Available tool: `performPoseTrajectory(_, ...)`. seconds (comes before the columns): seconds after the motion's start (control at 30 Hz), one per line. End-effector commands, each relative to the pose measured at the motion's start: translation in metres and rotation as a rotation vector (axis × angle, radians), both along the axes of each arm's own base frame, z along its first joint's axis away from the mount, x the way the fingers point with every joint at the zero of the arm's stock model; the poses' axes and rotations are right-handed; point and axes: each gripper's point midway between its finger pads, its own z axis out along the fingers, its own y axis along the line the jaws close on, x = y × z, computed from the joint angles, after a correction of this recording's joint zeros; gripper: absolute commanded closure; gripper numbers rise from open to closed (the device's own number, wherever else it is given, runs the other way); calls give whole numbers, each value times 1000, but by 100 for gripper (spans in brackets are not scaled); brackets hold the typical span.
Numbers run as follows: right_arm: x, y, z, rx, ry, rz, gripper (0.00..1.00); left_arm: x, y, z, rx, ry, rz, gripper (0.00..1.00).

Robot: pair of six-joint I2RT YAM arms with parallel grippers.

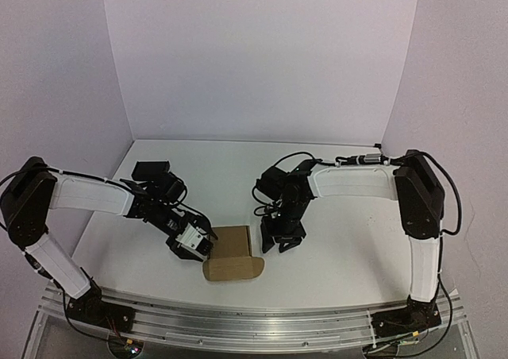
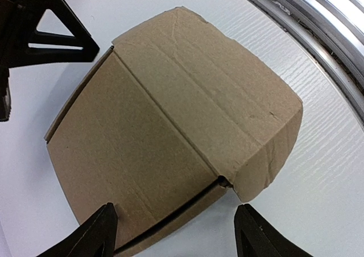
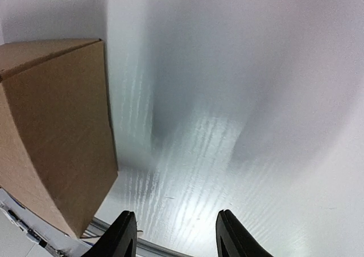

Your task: Fold the paper box

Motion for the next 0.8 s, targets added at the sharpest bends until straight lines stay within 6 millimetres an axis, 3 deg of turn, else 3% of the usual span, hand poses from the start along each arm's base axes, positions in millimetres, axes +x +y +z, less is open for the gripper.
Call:
performPoseTrajectory(0.0, -3, -32, 20, -87, -39, 4, 52, 10, 5, 25, -14, -57, -4, 26)
performPoseTrajectory(0.13, -21, -41, 20, -100, 4, -7, 62, 17, 12, 32, -12, -81, 35, 27)
performPoseTrajectory(0.2, -35, -36, 18, -99, 24, 5, 67, 19, 16, 34, -9, -85, 67, 34)
performPoseTrajectory(0.23, -40, -32, 18, -95, 32, 16, 69, 19, 17, 35, -8, -81, 89, 43)
performPoseTrajectory(0.3, -47, -22, 15, -85, 38, 27, 73, 12, 21, 34, -3, -33, 122, 77)
performPoseTrajectory(0.37, -43, -15, 11, -69, 23, 21, 80, -5, 28, 26, 18, 30, 111, 93)
performPoseTrajectory(0.53, -28, 10, 4, -10, -8, 24, 94, -38, 35, -8, 82, 75, 55, 97)
performPoseTrajectory(0.77, -42, 26, -12, 51, 69, 36, 100, -41, 12, -26, 66, 82, 60, 97)
